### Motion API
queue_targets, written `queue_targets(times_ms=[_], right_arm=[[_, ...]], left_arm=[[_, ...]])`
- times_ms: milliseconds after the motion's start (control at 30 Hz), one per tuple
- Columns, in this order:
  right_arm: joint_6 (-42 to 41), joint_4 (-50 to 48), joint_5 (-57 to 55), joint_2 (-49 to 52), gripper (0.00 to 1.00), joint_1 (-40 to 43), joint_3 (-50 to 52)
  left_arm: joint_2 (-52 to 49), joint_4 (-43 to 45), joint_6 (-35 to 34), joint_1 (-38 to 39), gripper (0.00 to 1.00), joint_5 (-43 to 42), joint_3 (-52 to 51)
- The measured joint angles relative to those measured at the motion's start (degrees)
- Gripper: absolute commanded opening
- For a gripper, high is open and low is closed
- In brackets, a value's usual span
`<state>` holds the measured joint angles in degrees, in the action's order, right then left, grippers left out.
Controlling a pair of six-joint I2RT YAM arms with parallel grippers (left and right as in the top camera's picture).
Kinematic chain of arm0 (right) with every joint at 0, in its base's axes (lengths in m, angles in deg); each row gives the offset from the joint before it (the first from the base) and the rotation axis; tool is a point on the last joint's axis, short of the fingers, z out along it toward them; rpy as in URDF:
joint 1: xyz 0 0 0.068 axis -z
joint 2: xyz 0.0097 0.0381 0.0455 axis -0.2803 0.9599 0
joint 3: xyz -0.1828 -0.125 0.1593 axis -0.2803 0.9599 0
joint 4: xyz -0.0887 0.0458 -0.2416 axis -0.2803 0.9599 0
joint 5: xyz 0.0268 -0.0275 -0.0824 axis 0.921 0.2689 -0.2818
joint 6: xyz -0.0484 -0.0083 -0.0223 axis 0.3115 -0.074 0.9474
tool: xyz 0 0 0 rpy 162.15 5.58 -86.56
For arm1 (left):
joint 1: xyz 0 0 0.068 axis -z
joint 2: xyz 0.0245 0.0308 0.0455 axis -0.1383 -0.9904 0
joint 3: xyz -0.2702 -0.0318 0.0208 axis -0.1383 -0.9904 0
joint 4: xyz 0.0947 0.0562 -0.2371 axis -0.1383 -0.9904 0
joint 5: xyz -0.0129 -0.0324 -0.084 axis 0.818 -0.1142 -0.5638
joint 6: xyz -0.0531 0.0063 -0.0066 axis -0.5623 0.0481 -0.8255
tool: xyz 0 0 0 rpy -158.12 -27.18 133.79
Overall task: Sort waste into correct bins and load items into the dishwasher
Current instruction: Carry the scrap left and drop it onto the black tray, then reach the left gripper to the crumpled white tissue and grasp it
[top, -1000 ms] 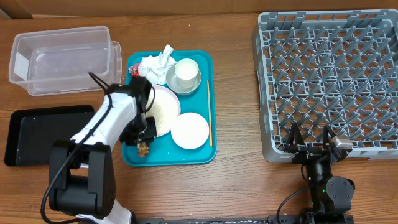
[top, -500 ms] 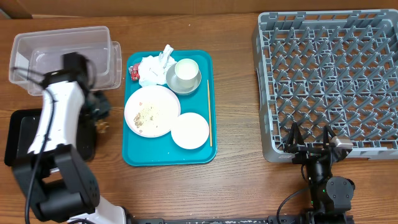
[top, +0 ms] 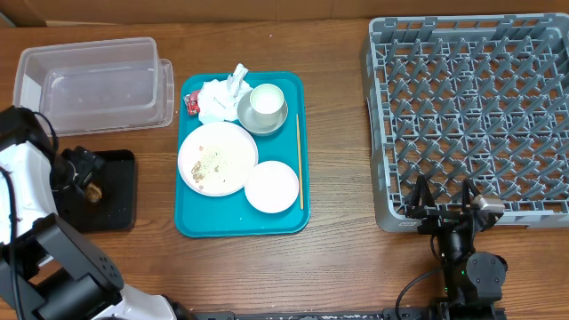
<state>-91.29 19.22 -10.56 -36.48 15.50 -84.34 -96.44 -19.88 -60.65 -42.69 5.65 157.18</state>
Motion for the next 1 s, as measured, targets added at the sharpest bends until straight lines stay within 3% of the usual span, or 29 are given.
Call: queue_targets(times_ms=[300, 400, 433, 467, 500, 567, 633, 733, 767, 800, 833, 1000], right_arm=[[-0.02, -0.02, -0.02, 0.0, 1.0, 0.0, 0.0], [0.0, -0.02, 0.0, 0.0, 1.0, 0.0, 0.0], [0.0, -0.02, 0.0, 0.0, 1.0, 0.0, 0.0], [0.0, -0.04, 0.0, 0.0, 1.0, 0.0, 0.0], [0.02, -0.04, 0.02, 0.0, 1.0, 0.0, 0.0], [0.0, -0.04, 0.0, 0.0, 1.0, 0.0, 0.0], [0.0, -0.04, -0.02, 0.0, 1.0, 0.0, 0.0], [0.0, -0.04, 0.0, 0.0, 1.0, 0.0, 0.0], [0.02, -0.04, -0.02, 0.0, 1.0, 0.0, 0.0], [0.0, -0.04, 0.0, 0.0, 1.0, 0.0, 0.0], [0.0, -0.07, 0.0, 0.0, 1.0, 0.0, 0.0], [0.02, -0.04, 0.0, 0.0, 1.0, 0.0, 0.0]], left_arm=[[0.0, -0.2, 8.31, 0.94, 0.98, -18.23, 0.02], [0.0, -0.07, 12.48, 3.26, 0.85, -24.06, 0.02], [0.0, 0.15, 13.49, 4.42, 0.74, -25.75, 0.02], [0.0, 0.52, 14.32, 5.7, 0.72, -27.1, 0.02], [0.0, 1.31, 15.43, 8.02, 0.75, -28.83, 0.02], [0.0, 2.86, 16.28, 11.72, 0.94, -30.12, 0.07], [0.0, 5.01, 17.11, 15.56, 0.93, -30.99, 0.09], [0.0, 10.19, 17.46, 21.62, 0.8, -31.71, 0.13], [0.0, 12.68, 17.7, 23.67, 0.82, -31.61, 0.13], [0.0, 14.71, 17.84, 25.57, 0.96, -31.23, 0.13], [0.0, 16.61, 17.62, 27.34, 1.0, -30.53, 0.15], [0.0, 25.11, 14.51, 34.75, 1.0, -22.58, 0.17]])
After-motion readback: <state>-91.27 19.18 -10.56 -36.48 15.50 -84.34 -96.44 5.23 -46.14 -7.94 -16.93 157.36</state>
